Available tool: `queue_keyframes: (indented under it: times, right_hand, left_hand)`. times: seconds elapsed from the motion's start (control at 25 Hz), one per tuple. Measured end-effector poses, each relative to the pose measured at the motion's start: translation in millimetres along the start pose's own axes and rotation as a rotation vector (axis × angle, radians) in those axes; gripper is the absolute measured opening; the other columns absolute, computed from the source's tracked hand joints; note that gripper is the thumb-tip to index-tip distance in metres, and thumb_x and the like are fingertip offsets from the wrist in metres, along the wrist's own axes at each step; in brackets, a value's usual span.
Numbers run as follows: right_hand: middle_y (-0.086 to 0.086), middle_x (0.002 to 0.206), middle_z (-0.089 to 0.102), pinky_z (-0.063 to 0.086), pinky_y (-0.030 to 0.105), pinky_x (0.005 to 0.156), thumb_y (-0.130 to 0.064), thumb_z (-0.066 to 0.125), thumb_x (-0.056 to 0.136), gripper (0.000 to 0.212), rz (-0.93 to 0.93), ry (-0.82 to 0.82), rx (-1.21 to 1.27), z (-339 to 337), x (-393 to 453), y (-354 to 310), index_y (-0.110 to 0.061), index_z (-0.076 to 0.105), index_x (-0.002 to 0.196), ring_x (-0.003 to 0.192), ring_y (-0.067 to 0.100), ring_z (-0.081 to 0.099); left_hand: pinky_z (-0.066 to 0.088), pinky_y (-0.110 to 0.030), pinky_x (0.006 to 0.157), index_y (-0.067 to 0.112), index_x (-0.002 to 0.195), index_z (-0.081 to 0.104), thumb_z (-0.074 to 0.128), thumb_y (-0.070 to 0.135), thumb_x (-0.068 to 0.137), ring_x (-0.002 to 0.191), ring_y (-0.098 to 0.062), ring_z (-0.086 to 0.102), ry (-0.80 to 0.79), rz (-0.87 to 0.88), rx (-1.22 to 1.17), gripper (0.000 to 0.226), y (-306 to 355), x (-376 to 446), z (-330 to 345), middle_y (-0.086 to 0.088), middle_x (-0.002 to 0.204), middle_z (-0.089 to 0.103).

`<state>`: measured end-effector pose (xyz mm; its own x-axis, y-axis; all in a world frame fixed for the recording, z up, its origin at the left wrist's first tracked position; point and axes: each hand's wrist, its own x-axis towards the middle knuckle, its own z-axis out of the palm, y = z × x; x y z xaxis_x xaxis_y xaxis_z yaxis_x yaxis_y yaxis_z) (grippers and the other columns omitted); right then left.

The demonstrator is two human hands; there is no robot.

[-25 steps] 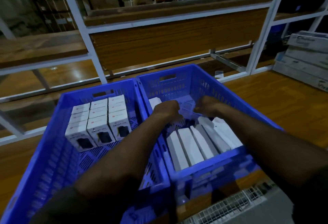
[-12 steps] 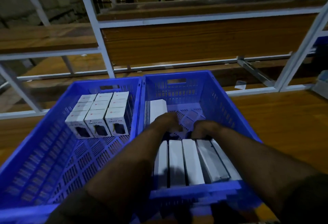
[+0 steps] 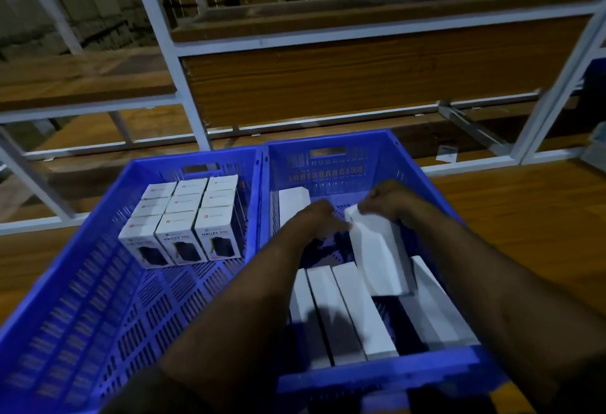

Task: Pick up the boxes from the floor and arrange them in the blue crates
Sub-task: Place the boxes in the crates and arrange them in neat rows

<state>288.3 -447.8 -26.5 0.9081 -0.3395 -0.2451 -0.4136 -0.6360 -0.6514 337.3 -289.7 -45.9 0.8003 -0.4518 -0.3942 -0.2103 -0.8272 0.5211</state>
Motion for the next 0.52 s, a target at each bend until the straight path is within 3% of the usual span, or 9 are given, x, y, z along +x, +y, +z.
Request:
queue_keyframes:
  times: [0.08, 0.16, 0.2, 0.28, 0.4, 0.52]
  right_hand:
    - [0.002, 0.088, 0.061, 0.049, 0.029, 0.066, -0.022, 0.075, 0.085, 0.024, -0.019, 0.073, 0.214, -9, 2, -5, -0.007, 0.063, 0.098, 0.078, 0.015, 0.057]
    - [0.000, 0.091, 0.056, 0.044, 0.026, 0.061, -0.021, 0.075, 0.086, 0.029, -0.044, 0.101, 0.414, -12, 6, -7, -0.012, 0.057, 0.107, 0.075, 0.013, 0.052]
    - [0.003, 0.100, 0.057, 0.046, 0.029, 0.065, -0.024, 0.075, 0.086, 0.036, -0.037, 0.111, 0.523, -13, 11, -7, -0.012, 0.056, 0.115, 0.081, 0.017, 0.056]
    - [0.009, 0.117, 0.061, 0.051, 0.035, 0.073, -0.029, 0.076, 0.085, 0.051, -0.008, 0.141, 0.733, -13, 18, -7, -0.009, 0.055, 0.126, 0.100, 0.030, 0.062]
    - [0.016, 0.112, 0.070, 0.058, 0.043, 0.074, -0.031, 0.068, 0.092, 0.039, 0.009, 0.048, 1.003, -7, 21, -6, -0.007, 0.061, 0.122, 0.098, 0.035, 0.069]
    - [0.016, 0.114, 0.072, 0.058, 0.047, 0.077, -0.044, 0.057, 0.097, 0.038, 0.079, -0.103, 1.091, 7, 22, -2, -0.016, 0.063, 0.123, 0.100, 0.036, 0.070]
  left_hand:
    - [0.042, -0.033, 0.090, 0.007, 0.121, 0.057, 0.073, 0.043, 0.089, 0.107, -0.022, 0.050, -0.001, -0.025, -0.250, 0.052, -2, 0, -3, -0.010, 0.128, 0.052]
    - [0.049, -0.042, 0.101, 0.005, 0.133, 0.051, 0.079, 0.045, 0.083, 0.113, -0.027, 0.057, -0.049, -0.044, -0.508, 0.070, -1, -2, -4, -0.004, 0.134, 0.055]
    - [0.050, -0.047, 0.103, 0.005, 0.134, 0.053, 0.080, 0.043, 0.082, 0.115, -0.029, 0.061, -0.075, -0.032, -0.608, 0.070, -1, -2, -4, -0.007, 0.135, 0.060]
    - [0.053, -0.048, 0.101, 0.006, 0.120, 0.065, 0.079, 0.037, 0.085, 0.108, -0.028, 0.067, -0.108, 0.016, -0.752, 0.049, -1, 0, -4, -0.011, 0.124, 0.070]
    - [0.054, -0.046, 0.099, 0.013, 0.110, 0.066, 0.075, 0.038, 0.088, 0.112, -0.025, 0.066, -0.134, 0.001, -0.935, 0.034, 2, -2, -8, -0.005, 0.117, 0.073]
    - [0.054, -0.042, 0.090, 0.012, 0.121, 0.062, 0.061, 0.037, 0.098, 0.107, -0.024, 0.066, -0.055, -0.053, -1.121, 0.035, 7, -4, -13, -0.006, 0.117, 0.070]
